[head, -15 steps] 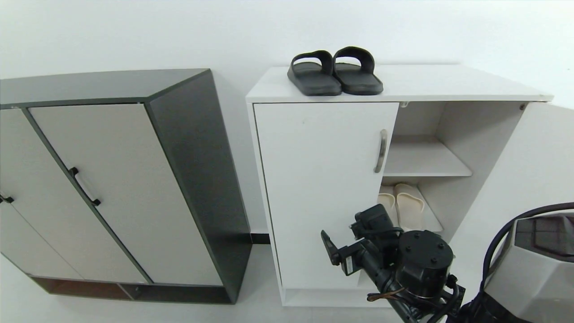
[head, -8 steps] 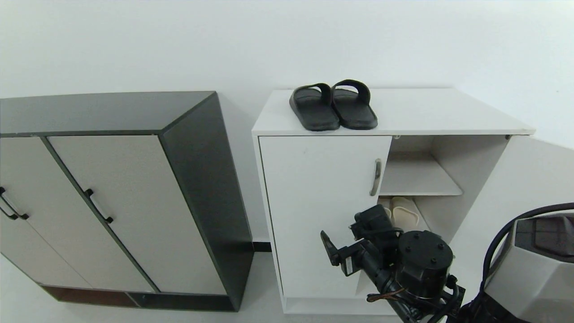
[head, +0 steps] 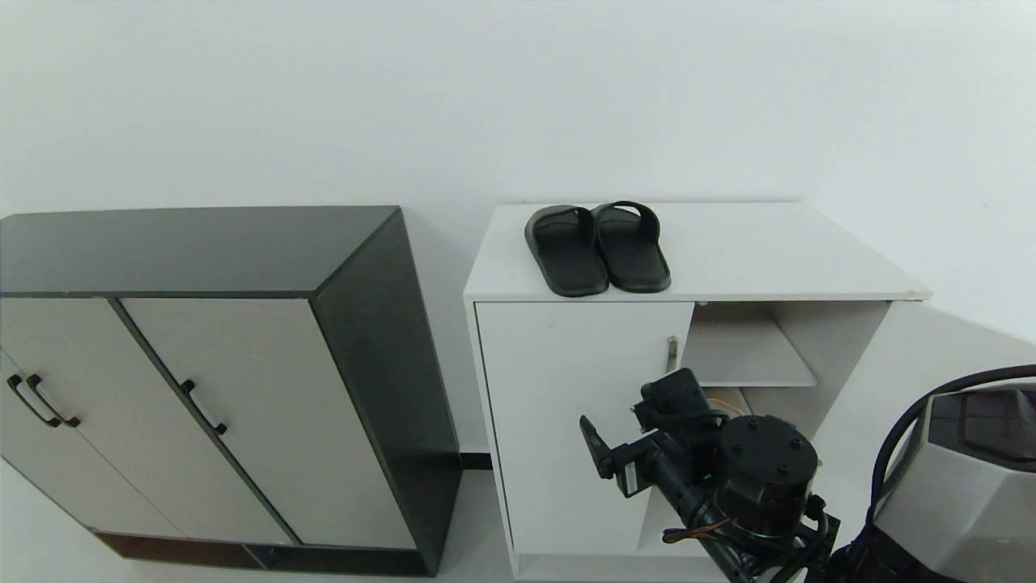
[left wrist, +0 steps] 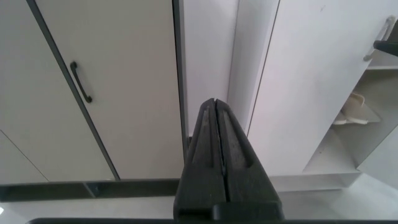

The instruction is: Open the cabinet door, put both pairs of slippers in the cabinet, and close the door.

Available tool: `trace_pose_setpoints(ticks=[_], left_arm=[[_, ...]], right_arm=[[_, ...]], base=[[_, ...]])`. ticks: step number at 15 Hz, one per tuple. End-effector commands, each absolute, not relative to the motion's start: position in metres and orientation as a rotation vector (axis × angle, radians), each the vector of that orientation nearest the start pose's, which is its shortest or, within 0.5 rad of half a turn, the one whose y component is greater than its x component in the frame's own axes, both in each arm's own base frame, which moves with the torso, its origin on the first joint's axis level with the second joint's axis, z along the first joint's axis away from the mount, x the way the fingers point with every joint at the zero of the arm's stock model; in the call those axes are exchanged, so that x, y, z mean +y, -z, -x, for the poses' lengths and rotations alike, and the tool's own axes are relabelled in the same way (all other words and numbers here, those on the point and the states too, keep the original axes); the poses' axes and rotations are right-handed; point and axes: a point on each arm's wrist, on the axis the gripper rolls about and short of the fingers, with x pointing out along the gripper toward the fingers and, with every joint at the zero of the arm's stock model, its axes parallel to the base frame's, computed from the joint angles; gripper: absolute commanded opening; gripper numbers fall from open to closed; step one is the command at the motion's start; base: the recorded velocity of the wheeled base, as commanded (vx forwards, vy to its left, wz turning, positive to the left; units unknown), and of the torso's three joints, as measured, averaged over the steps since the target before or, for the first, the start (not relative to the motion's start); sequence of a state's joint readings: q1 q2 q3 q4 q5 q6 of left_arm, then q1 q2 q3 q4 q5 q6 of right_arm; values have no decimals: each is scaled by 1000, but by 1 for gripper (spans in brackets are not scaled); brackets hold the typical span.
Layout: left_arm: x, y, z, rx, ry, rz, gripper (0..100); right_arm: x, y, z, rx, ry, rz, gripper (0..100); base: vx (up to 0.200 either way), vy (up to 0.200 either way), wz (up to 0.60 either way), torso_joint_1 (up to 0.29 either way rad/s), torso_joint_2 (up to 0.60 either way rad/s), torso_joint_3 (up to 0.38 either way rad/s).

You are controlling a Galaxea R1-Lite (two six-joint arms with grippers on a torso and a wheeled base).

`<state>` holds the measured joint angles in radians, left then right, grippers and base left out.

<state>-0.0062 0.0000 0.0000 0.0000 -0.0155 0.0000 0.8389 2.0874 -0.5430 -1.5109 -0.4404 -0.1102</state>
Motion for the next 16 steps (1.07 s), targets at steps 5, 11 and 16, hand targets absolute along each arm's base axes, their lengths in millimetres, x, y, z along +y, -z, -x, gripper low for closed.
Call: trace_pose_setpoints(ticks=[5,11,16], left_arm=[[0,-76,23,2,21,0,0],[0,-76,23,2,21,0,0],[0,-76,23,2,23,-2,0]], right_arm=[[238,-84,-226,5,-409,129,100],[237,-87,-224,-56,-438,226,100],[257,-145,-239,79,-350,111,100]], base=[[0,0,0,228,-542,-319],[0,0,0,108,-248,-140],[0,0,0,0,0,0]])
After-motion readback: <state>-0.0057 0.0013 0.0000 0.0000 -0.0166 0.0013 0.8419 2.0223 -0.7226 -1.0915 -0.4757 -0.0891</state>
